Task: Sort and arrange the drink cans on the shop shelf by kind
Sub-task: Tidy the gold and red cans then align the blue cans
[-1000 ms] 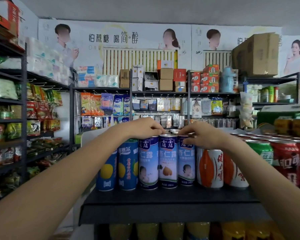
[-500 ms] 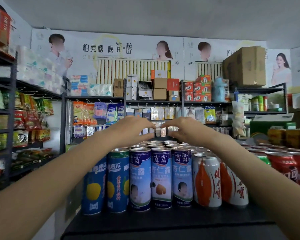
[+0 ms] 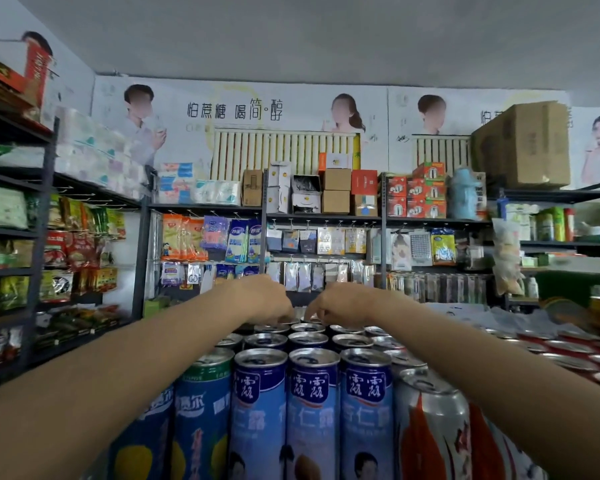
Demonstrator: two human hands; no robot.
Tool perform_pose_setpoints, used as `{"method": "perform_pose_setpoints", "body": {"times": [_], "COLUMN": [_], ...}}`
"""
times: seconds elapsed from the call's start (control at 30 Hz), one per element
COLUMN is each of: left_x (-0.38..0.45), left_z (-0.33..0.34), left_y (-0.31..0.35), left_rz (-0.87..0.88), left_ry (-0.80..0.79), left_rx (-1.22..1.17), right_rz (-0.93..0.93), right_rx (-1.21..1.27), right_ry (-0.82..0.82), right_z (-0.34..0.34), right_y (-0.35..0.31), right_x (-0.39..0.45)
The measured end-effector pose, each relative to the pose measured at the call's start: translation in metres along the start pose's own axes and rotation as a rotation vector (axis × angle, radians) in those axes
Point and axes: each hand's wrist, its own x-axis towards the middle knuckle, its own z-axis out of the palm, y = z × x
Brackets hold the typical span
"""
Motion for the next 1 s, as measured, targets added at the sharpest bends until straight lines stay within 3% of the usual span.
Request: {"method": "perform_pose_setpoints", "body": {"times": [0.2,0.43,0.8,0.9,1.0], "left_x": [0.014,0.016,0.002,-0.010,-0.022], "left_z": [-0.004,-0.010,-0.002,-0.013,-0.026], "left_y": [0.008,0.005,0.001,0.003,0.013], "left_rz": [-0.010,-0.087,-0.129,-0.138,-0.113], "left_ry": [-0.063,-0.144,-0.091,0.023,0.070], "left_rx": [0.052,-0.119,-0.266,-0.392,-0.558], "right_rz": [0.025,0.069,0.061,0.136,0.227], "right_rx": [0.052,0.147,0.176,0.293,0.246], "right_ry": [0.013,0.106,0.076,0.138,0.028], "right_z": [0.008,0.010,0.004,-0.008,-0.013], "right_y": [0.001,0.002,-0.004,0.000,0.010], "right_x": [0.009,0.022,0.022,0.000,-0.025]}}
